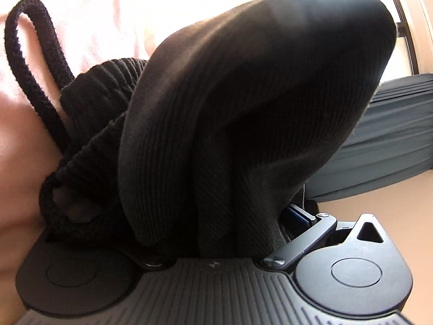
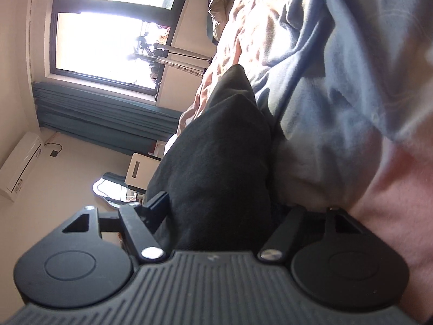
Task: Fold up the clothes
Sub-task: 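Lower the folded trousers onto the bed beside the pink towel with both grippers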
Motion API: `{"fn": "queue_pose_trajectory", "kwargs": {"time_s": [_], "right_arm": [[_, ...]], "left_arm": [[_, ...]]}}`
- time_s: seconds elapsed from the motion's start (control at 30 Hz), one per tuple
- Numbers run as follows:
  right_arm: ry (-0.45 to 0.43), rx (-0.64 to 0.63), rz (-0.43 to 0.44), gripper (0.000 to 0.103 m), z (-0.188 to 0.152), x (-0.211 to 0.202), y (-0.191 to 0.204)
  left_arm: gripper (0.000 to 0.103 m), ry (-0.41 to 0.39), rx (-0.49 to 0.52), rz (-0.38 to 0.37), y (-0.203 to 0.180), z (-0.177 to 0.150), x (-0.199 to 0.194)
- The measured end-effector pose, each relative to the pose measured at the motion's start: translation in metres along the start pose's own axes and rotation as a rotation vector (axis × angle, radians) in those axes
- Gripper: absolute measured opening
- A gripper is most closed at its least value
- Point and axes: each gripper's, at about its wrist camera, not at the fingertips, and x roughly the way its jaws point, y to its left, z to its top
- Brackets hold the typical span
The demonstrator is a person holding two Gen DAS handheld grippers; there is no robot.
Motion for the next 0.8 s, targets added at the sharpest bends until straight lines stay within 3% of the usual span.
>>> {"fn": "queue_pose_trajectory", "kwargs": {"time_s": [0.07,0.13,0.2,0.3,0.47,0.6,0.8], "right_arm": [[-0.026,0.009,-0.005,0.058,-0.003,0.0,0.0],[-0.041,0.013,-0.012,0.044,-0.006,-0.001,0.0],[-0.056,-0.003,-0.035,0.038,-0.009,-0.001,0.004],[-0.107,-0.072,-0.067,0.032,-0.02,-0.004,0.025],[-0.17,-0.18,-0.075,0.03,-0.042,-0.019,0.062],[-0.235,-0.243,-0.078,0.029,-0.048,-0.043,0.098],[-0.357,-0.233,-0.058,0.029,-0.02,-0.104,0.125]], "left_arm": [[0.092,-0.009,0.006,0.017,-0.002,-0.002,-0.002],[0.08,-0.015,0.011,0.031,-0.003,-0.003,-0.005],[0.064,-0.025,0.008,0.023,-0.003,-0.005,-0.009],[0.048,-0.045,0.006,0.004,-0.005,-0.005,-0.02],[0.039,-0.071,0.026,-0.025,-0.02,-0.005,-0.049],[0.037,-0.115,0.207,-0.001,-0.065,-0.023,-0.076],[0.037,-0.059,0.223,-0.079,-0.134,-0.055,-0.076]]}}
